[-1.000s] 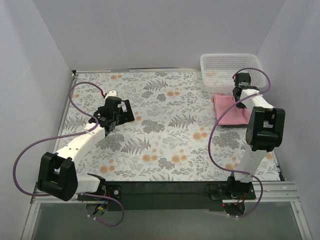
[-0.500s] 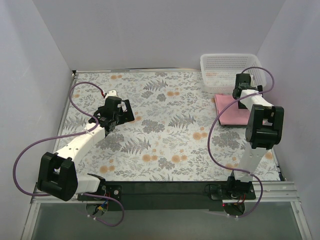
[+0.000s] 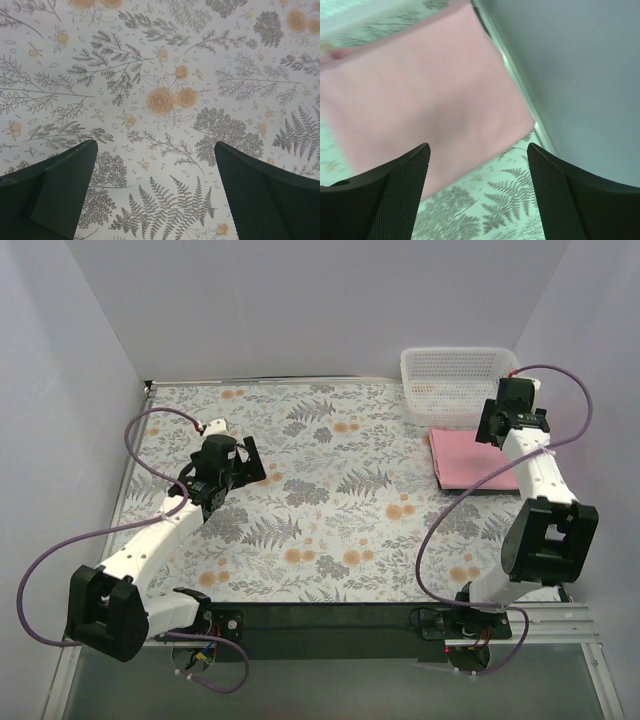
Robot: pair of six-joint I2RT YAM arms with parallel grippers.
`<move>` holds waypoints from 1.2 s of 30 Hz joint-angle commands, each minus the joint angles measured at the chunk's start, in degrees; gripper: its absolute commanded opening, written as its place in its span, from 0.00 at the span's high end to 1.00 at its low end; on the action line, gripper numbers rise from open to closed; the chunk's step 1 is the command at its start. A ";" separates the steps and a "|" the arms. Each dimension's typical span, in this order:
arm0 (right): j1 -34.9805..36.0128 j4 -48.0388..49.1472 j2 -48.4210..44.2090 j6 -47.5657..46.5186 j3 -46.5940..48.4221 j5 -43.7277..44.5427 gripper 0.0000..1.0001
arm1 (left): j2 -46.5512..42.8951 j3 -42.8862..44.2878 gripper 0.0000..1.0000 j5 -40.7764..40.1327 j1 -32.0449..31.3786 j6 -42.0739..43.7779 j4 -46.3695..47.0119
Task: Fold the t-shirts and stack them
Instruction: Neatly place the folded tshirt to the corner
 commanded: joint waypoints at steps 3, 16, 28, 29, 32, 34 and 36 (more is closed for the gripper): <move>-0.02 -2.70 -18.07 6.92 0.26 -11.73 0.21 | -9.85 2.83 0.02 -3.38 -0.03 -1.36 -1.60; 13.77 -3.78 -50.88 2.72 4.49 -0.94 0.02 | -34.43 24.99 0.02 -21.83 -0.12 8.03 -10.69; 17.29 5.73 -72.16 -7.39 -12.13 -1.18 0.02 | -54.16 5.75 0.02 -19.04 -0.12 10.60 6.13; 17.29 6.08 -73.03 -7.57 -12.48 -1.35 0.02 | -53.55 5.30 0.02 -17.99 -0.12 9.98 6.04; 17.29 7.04 -74.53 -8.18 -14.32 -1.88 0.02 | -52.32 3.90 0.02 -17.36 -0.12 8.05 5.77; 17.38 7.31 -75.06 -8.18 -15.47 -2.14 0.02 | -50.82 3.45 0.02 -17.28 -0.03 6.46 6.03; 17.29 7.40 -75.76 -8.10 -16.52 -2.67 0.02 | -48.90 3.28 0.02 -16.14 -0.12 5.76 6.04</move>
